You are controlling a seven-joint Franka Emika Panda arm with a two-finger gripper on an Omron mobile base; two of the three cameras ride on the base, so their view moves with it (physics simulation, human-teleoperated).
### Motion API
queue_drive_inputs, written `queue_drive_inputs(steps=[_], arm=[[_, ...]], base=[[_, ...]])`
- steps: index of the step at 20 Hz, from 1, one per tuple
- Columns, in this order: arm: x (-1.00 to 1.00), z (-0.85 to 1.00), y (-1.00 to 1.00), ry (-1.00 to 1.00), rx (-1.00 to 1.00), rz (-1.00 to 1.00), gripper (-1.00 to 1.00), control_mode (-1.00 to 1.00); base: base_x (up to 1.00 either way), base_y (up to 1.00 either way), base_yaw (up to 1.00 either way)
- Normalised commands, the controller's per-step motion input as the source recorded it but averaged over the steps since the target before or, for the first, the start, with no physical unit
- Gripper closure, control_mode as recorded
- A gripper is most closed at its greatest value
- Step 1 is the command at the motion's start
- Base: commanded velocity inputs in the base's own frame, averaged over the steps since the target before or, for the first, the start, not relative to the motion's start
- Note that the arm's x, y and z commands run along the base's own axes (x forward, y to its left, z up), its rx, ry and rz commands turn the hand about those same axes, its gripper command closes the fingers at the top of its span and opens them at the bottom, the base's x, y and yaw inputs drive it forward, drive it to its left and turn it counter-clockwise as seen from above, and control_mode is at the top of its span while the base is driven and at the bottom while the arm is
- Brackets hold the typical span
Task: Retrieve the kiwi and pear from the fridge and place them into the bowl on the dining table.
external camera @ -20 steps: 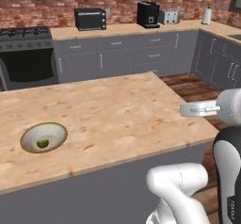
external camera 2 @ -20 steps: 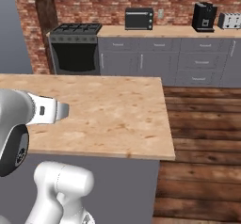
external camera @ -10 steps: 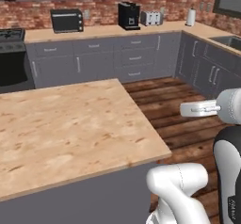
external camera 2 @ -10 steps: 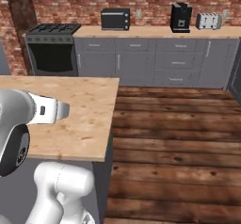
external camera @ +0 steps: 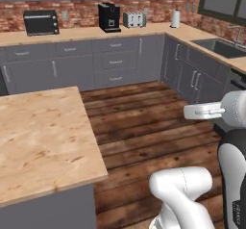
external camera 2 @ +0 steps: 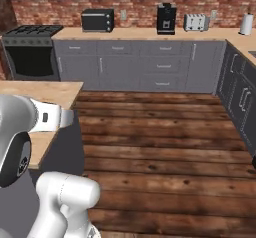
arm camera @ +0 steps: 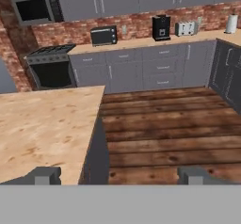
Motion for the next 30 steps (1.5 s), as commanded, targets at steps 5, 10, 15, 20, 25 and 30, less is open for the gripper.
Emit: queue_drive_inputs(steps=[5,10,15,20,25,30], arm=[[0.0,0.0,0.0,0.0,0.0,0.0,-1.0,1.0],[0.0,0.0,0.0,0.0,0.0,0.0,-1.0,1.0],[0.0,0.0,0.0,0.0,0.0,0.0,-1.0,1.0],[0.0,0.0,0.0,0.0,0.0,0.0,-1.0,1.0],[0.0,0.0,0.0,0.0,0.0,0.0,-1.0,1.0],[0.0,0.0,0.0,0.0,0.0,0.0,-1.0,1.0]], base=[[0.65,-0.95,0.0],[1.0,-0.46,0.0],[1.0,-0.06,0.05],[1.0,0.01,0.14],[1.0,0.0,0.21],[1.0,0.0,0.26]])
